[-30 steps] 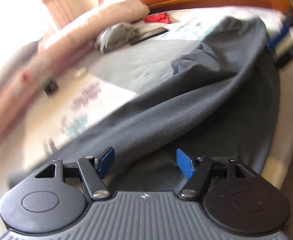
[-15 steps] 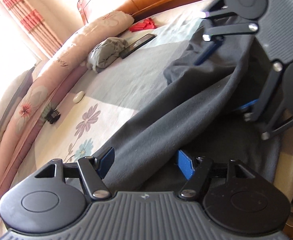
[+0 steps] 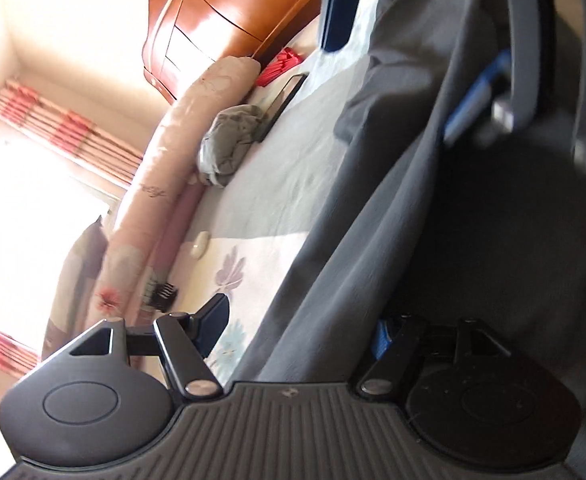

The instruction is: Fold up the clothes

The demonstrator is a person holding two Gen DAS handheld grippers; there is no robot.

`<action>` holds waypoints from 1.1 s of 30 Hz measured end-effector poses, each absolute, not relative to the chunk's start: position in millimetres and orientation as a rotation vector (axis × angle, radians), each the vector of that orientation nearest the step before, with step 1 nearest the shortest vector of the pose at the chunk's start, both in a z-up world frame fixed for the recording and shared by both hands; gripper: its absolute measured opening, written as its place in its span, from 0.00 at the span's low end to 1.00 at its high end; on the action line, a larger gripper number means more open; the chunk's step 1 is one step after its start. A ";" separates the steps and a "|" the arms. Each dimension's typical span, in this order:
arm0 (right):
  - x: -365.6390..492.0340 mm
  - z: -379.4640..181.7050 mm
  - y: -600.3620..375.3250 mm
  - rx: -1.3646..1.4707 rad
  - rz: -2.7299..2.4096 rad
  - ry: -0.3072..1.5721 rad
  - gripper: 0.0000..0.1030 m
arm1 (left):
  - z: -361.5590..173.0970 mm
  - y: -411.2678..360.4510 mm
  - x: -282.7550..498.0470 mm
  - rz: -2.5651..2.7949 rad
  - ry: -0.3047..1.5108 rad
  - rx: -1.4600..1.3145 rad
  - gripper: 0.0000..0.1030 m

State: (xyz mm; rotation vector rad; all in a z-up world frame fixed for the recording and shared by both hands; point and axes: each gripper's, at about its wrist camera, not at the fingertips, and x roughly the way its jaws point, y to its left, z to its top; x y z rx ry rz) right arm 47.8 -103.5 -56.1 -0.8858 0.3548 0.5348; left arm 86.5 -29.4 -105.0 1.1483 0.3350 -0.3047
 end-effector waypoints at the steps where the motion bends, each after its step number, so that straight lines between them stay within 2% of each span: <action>1: 49.0 -56.3 -103.8 -0.884 0.533 0.361 0.74 | -106.1 -26.9 86.7 -0.290 0.325 1.160 0.69; 13: 43.9 -60.6 -105.6 -0.872 0.530 0.385 0.74 | -126.4 1.3 92.4 -0.149 0.230 1.321 0.69; 17: 42.5 -61.2 -106.0 -0.871 0.529 0.390 0.74 | -132.4 10.1 102.2 -0.174 0.253 1.306 0.62; 19: 41.8 -61.5 -106.1 -0.870 0.528 0.393 0.74 | -136.0 9.4 104.2 -0.191 0.262 1.309 0.56; 21: 41.1 -61.8 -106.3 -0.869 0.527 0.396 0.74 | -144.8 3.7 104.1 -0.222 0.270 1.347 0.28; 23: 40.4 -62.0 -106.5 -0.869 0.527 0.398 0.74 | -150.4 0.9 104.8 -0.237 0.277 1.376 0.12; 24: 39.9 -62.0 -107.0 -0.869 0.527 0.397 0.74 | -150.9 1.6 105.8 -0.232 0.279 1.385 0.10; 25: 39.3 -61.9 -107.5 -0.869 0.527 0.396 0.74 | -151.4 2.3 106.8 -0.228 0.281 1.394 0.12; 27: 38.8 -61.8 -109.7 -0.870 0.524 0.397 0.74 | -152.5 3.6 108.9 -0.219 0.285 1.411 0.22; 29: 38.9 -61.8 -113.0 -0.871 0.519 0.400 0.74 | -153.5 5.0 110.9 -0.210 0.289 1.428 0.26; 33: 40.3 -61.0 -120.8 -0.861 0.501 0.409 0.74 | -154.4 7.2 115.0 -0.200 0.304 1.451 0.24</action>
